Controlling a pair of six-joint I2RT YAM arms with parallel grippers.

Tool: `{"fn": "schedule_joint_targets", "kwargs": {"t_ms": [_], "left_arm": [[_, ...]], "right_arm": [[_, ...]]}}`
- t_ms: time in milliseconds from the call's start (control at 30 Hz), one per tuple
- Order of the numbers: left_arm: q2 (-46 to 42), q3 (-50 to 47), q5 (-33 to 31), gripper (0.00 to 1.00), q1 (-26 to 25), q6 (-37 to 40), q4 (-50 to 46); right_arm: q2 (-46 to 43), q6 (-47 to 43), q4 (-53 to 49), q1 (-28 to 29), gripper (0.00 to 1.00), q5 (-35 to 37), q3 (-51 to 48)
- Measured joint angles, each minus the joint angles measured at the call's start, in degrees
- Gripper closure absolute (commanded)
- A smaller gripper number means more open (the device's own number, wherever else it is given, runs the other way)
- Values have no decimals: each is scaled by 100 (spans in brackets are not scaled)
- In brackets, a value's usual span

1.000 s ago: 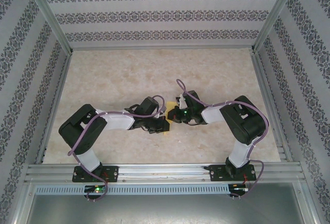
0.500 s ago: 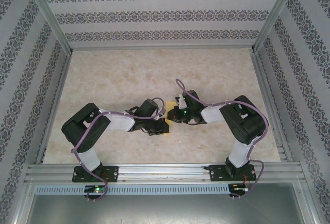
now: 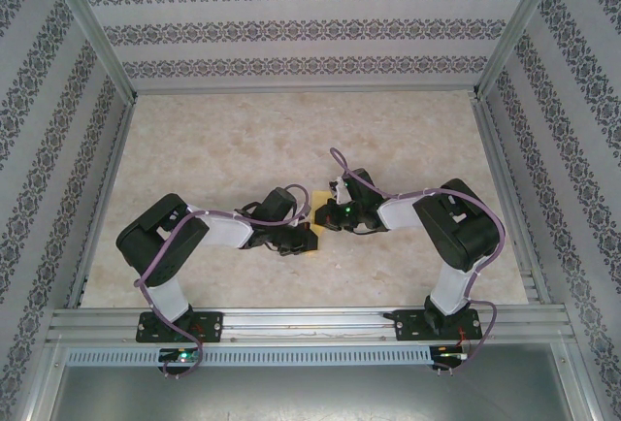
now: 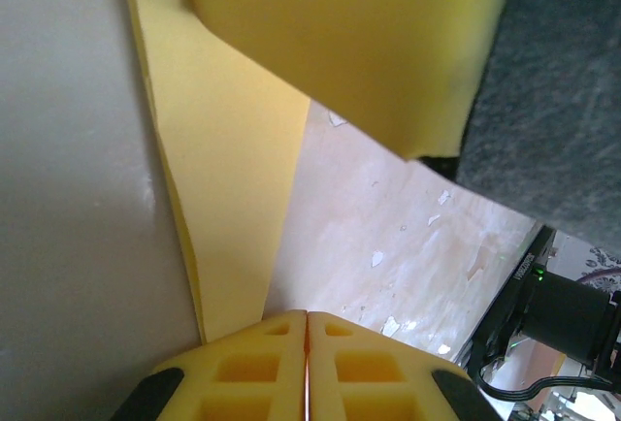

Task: Fold a paper plane with a square sheet of paper (fold left side to right side)
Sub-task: Fold the wing for the fifth time at the center of the table.

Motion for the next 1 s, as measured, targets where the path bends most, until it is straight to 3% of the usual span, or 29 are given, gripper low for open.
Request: {"fn": "schedule_joint_targets", "kwargs": {"t_ms": [533,1000], "left_arm": [[-81,-262,-74,91,-79,-79,328],[-763,-505,-179,91,-210,-107,-284]], "right_arm": [[17,-92,-175,2,100,0,85],[20,-122,-254,2,100,2,122]]}}
